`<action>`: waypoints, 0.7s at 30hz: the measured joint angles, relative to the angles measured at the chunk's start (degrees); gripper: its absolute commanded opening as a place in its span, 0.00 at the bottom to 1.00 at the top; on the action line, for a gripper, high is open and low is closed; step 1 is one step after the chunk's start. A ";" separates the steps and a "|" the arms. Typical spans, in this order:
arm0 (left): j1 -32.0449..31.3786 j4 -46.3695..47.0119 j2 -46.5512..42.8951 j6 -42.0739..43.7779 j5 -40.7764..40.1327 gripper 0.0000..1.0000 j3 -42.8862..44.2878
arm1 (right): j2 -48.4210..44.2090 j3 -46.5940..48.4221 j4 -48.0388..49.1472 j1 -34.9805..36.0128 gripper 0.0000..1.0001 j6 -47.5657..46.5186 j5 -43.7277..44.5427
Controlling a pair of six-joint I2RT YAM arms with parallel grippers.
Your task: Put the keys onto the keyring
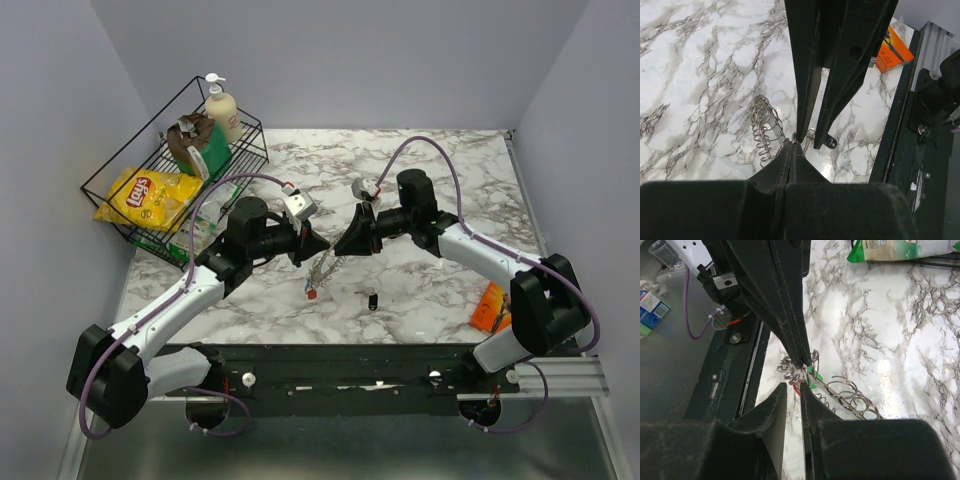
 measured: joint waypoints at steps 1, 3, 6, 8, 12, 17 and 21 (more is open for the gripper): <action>0.00 0.00 -0.11 -0.02 0.02 0.00 0.00 | 0.00 0.00 0.00 0.00 0.25 0.00 0.00; 0.00 0.02 -0.24 -0.04 0.04 0.00 0.00 | 0.00 0.00 0.00 0.02 0.25 0.00 -0.02; 0.00 0.02 -0.24 -0.09 0.07 0.00 0.00 | 0.00 0.02 0.00 0.02 0.25 0.00 -0.04; 0.00 0.04 -0.24 -0.13 0.07 0.00 0.00 | 0.00 0.11 0.00 0.02 0.25 0.02 -0.04; -0.02 0.04 -0.24 -0.17 0.09 0.00 0.00 | 0.02 0.22 -0.02 0.04 0.24 0.02 -0.04; -0.07 0.09 -0.24 -0.20 0.33 0.00 0.00 | 0.28 0.31 -0.02 0.24 0.21 0.09 -0.09; -0.09 0.26 -0.26 -0.22 0.50 0.00 0.00 | 0.70 0.79 0.00 0.35 0.12 0.24 -0.13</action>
